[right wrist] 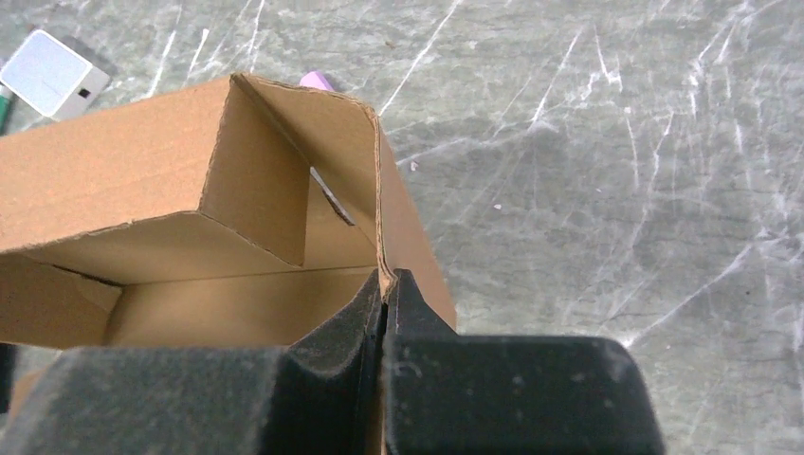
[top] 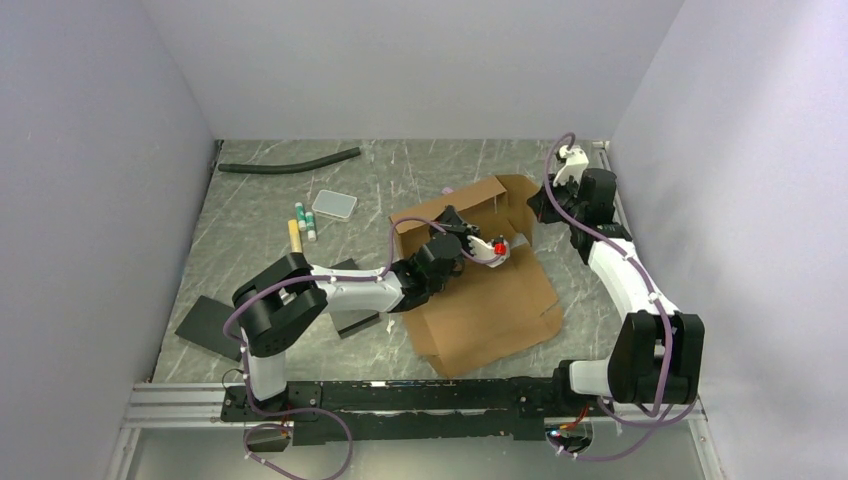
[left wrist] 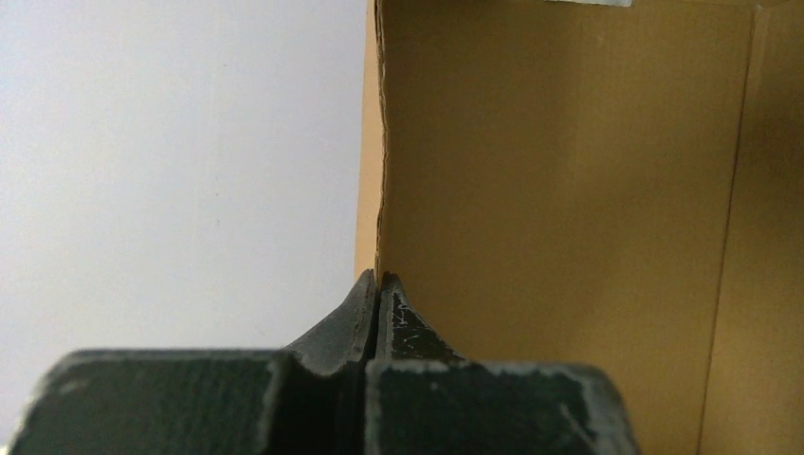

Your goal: Fold the paper box

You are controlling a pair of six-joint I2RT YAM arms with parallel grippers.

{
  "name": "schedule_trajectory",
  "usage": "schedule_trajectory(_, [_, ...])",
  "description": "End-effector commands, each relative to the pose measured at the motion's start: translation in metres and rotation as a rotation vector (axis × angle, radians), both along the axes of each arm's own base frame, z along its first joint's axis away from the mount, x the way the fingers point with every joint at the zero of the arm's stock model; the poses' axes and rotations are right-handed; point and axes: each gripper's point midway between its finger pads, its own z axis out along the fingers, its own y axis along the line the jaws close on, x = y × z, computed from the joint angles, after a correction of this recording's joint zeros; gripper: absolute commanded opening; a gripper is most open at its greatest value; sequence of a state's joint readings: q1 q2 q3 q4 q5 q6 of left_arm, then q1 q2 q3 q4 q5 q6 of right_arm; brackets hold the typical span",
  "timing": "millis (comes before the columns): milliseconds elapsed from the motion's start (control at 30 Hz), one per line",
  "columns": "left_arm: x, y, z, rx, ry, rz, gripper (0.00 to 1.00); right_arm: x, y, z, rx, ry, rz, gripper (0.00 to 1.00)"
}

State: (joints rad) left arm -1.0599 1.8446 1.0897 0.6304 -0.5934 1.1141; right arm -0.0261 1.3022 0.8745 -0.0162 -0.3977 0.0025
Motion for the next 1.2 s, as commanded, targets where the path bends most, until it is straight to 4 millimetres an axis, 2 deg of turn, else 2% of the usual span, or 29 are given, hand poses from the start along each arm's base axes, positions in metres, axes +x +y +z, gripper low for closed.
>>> schedule_trajectory(0, [-0.008, -0.013, 0.016, -0.021, -0.013, -0.055, 0.0, 0.01, 0.019, 0.038, 0.128, -0.025, 0.029, 0.0])
schedule_trajectory(267, [-0.007, -0.014, 0.014, -0.015, -0.006, -0.055, 0.0, 0.015, 0.028, 0.029, 0.218, 0.099, 0.005, 0.0])
schedule_trajectory(533, [-0.007, -0.015, 0.013, -0.019, -0.002, -0.06, 0.0, 0.024, 0.027, 0.024, 0.246, 0.131, -0.036, 0.0])
schedule_trajectory(767, [-0.007, -0.016, 0.013, -0.023, 0.003, -0.057, 0.0, 0.02, 0.039, 0.026, 0.341, 0.178, -0.018, 0.0])
schedule_trajectory(1167, [-0.006, -0.015, 0.015, -0.043, 0.008, -0.048, 0.0, -0.003, 0.065, 0.029, 0.461, 0.238, 0.044, 0.0])
